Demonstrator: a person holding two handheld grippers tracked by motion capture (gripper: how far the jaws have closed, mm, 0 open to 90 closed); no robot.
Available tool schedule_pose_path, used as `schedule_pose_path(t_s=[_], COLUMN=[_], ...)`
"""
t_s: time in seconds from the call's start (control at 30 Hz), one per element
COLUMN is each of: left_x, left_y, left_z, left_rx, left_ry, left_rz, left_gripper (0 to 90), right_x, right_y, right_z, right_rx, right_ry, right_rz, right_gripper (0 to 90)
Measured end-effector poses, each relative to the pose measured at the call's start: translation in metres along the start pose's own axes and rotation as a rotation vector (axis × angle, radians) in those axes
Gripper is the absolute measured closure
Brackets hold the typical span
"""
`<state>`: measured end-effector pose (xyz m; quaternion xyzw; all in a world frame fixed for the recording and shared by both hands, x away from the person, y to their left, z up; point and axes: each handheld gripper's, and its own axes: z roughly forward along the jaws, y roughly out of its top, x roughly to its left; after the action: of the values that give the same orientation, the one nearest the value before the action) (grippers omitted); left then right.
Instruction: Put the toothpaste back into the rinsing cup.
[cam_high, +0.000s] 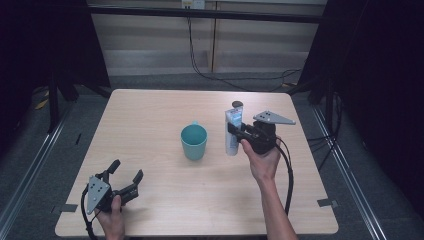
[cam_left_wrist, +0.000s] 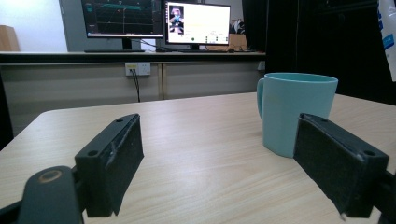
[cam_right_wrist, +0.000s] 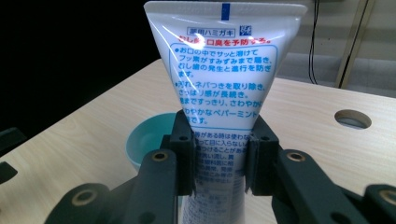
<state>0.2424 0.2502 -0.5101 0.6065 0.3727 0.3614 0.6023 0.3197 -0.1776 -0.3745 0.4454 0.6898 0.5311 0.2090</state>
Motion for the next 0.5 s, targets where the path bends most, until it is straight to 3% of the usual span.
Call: schedule_pose_path(t_s=[0.5], left_x=[0.000], left_y=[0.000], left_z=[0.000], left_rx=[-0.003], left_ry=[0.001], left_rz=[0.000], left_gripper=[15.9], right_x=[0.012], right_y=[0.009], right_z=[0.009], right_rx=[-0.035], right_ry=[0.053], right_rz=[-0.057], right_gripper=[68.8])
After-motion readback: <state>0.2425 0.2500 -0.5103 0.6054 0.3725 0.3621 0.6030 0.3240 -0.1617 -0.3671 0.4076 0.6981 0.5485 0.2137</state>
